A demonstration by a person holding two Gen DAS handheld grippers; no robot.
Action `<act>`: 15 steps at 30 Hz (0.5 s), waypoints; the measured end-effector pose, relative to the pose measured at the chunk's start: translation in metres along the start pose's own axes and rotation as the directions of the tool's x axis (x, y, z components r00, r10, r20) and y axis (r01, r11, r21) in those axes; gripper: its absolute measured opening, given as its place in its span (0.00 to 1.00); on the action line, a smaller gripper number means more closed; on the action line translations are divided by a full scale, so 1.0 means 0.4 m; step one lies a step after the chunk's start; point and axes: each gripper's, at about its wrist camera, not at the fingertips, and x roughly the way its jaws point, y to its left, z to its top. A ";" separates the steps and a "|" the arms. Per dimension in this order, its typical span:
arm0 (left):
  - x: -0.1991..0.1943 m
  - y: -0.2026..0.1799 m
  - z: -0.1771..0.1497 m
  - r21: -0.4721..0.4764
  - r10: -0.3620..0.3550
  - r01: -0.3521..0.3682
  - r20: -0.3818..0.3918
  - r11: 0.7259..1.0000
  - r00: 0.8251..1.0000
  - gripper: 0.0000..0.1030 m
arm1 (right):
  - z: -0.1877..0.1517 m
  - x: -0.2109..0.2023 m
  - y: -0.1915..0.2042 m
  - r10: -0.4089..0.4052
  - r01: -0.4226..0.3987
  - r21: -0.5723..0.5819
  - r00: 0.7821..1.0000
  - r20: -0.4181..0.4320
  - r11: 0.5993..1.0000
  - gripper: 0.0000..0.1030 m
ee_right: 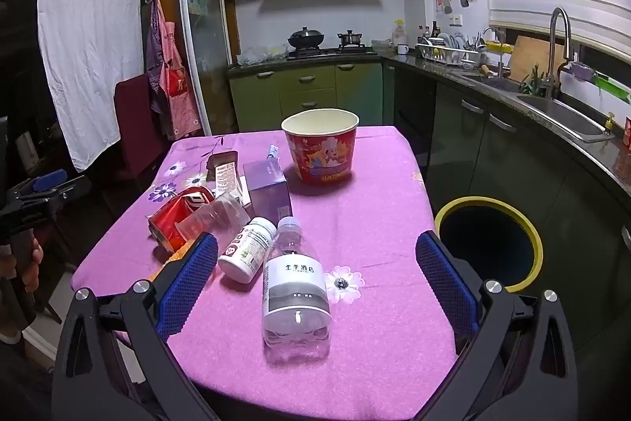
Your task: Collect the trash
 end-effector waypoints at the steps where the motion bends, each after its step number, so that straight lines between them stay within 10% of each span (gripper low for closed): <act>1: 0.002 -0.003 0.000 0.003 0.009 -0.009 -0.004 1.000 1.000 0.94 | 0.000 -0.001 0.000 0.000 0.000 0.000 1.000 0.002 1.000 0.96; 15: -0.015 0.000 0.012 -0.019 -0.058 0.059 0.021 0.998 0.998 0.94 | -0.001 0.002 0.002 -0.003 0.002 -0.001 1.000 -0.005 1.000 0.96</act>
